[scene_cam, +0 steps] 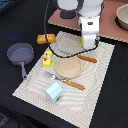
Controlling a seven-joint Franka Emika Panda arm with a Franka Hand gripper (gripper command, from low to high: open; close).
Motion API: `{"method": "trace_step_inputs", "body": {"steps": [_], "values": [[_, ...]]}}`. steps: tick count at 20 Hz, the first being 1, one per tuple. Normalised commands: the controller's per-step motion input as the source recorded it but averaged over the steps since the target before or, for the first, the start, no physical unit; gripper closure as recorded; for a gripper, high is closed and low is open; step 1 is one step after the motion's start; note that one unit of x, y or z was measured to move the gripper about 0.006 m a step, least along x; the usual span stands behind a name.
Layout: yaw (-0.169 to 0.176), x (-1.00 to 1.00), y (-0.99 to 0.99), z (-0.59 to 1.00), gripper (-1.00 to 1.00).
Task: Interact with the objects in diverse but meaningful ways.
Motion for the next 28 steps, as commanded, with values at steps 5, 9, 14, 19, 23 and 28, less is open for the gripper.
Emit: {"method": "trace_step_inputs", "body": {"steps": [5, 9, 14, 19, 23, 28], "values": [[0.0, 0.01, 0.34, 0.0, 1.0], [0.0, 0.01, 0.34, 0.0, 1.0], [0.0, -0.18, 0.18, 0.8, 1.0], [0.0, -0.37, 0.0, 1.0, 1.0], [0.0, -0.21, -0.11, 0.99, 1.0], [0.0, -0.01, -0.46, 0.7, 1.0]]}}
